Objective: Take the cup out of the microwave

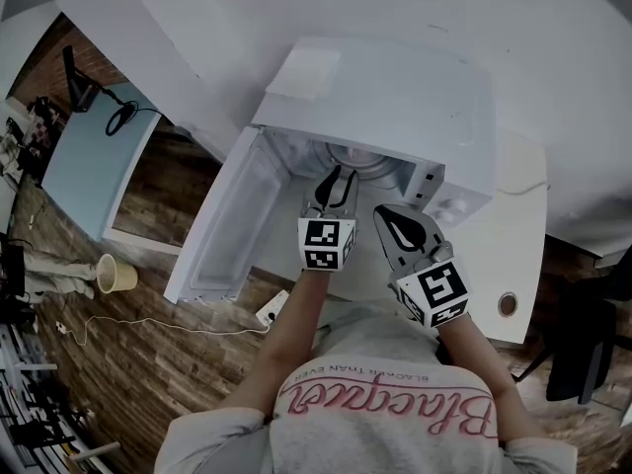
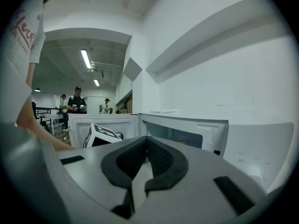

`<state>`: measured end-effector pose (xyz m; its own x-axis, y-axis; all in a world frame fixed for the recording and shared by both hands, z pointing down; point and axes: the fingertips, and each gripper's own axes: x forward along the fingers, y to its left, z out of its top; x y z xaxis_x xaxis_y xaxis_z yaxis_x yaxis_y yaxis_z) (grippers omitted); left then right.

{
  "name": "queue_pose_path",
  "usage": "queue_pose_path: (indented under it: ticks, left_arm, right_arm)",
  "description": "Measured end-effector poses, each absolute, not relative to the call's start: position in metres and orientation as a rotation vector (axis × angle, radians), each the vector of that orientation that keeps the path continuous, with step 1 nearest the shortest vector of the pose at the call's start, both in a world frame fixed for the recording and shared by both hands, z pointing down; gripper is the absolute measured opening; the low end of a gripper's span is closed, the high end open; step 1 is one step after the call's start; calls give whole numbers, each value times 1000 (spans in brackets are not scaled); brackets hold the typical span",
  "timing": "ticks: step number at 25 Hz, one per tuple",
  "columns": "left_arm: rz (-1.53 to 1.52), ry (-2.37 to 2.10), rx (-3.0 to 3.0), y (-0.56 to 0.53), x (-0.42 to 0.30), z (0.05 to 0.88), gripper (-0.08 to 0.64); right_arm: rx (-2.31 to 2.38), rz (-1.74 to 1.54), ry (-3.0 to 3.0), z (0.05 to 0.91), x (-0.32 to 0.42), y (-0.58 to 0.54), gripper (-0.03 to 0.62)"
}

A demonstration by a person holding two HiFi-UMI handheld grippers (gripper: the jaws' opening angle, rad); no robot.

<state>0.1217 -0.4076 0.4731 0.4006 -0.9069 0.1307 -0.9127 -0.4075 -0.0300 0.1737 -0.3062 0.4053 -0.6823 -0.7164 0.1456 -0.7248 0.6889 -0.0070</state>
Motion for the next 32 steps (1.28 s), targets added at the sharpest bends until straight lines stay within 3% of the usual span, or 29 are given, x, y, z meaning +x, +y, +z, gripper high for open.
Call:
queue_pose_path:
  ticks: [32]
  left_arm:
    - [259,-1683,2570,-490,129,496,120]
  right_arm:
    - [1198,164,-2659,442,184,-339,11]
